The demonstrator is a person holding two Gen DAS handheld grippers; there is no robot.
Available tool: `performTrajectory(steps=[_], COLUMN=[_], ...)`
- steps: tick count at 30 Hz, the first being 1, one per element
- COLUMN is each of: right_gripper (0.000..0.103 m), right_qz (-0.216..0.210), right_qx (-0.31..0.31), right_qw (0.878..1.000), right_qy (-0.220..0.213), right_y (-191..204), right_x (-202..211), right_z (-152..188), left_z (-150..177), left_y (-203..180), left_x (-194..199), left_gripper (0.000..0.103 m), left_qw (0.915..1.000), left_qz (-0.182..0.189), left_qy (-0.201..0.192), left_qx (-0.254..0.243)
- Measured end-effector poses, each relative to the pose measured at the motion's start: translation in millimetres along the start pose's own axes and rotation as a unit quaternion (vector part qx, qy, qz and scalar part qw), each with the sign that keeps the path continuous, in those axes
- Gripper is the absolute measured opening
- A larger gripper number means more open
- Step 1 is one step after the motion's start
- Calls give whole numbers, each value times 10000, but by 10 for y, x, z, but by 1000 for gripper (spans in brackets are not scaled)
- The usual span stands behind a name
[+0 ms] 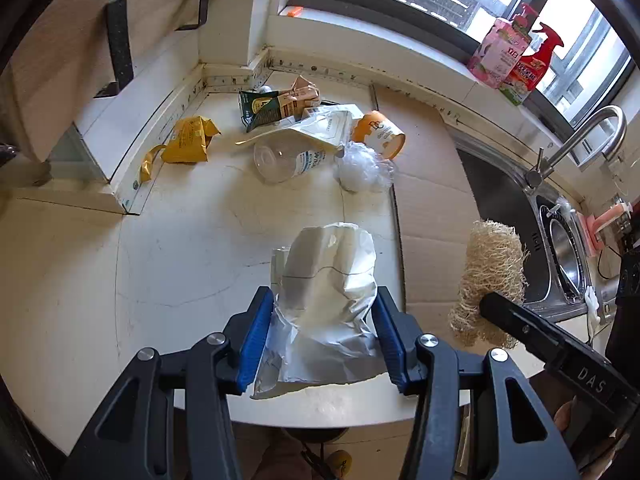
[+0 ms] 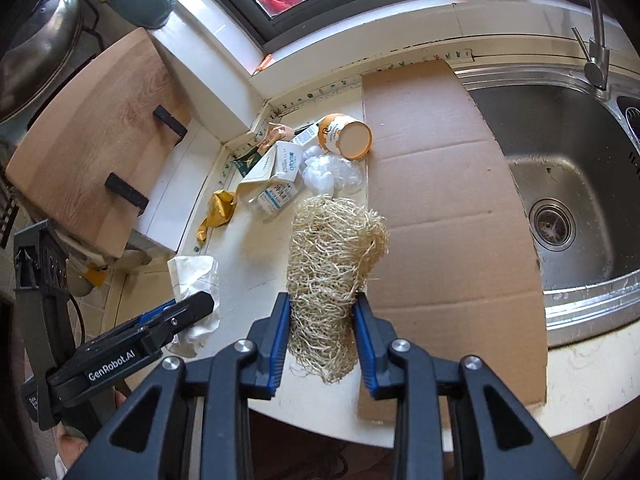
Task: Collect trash
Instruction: 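Lift the paper bag and loofah and carry both down over the bin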
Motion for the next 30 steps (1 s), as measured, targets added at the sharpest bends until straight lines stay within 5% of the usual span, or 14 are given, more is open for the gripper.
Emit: performTrajectory(steps=[16, 30], right_gripper=[30, 30], right_qz=[-55, 75], right_qx=[733, 914], right_qw=[9973, 9953], right_qy=[-88, 325], right_y=[-139, -487], right_x=[1207, 1329], right_z=[1074, 1910], left_z=[1277, 2231], left_y=[-788, -983], left_x=[827, 767], left_gripper=[49, 49], left_qw=[9996, 9995], left_qz=[264, 223], left_qy=[-140, 207], left_qx=[-10, 10])
Point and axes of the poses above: each gripper's, at about its wrist camera, not at the fingertips, and x roughly against the way its jaws point, y to its left, z to its underside, the point moved 5 cm from there along -x, roughly the way its jaws point, and after that the axes turned 2 degrees about -y, right-handed, at the moved point
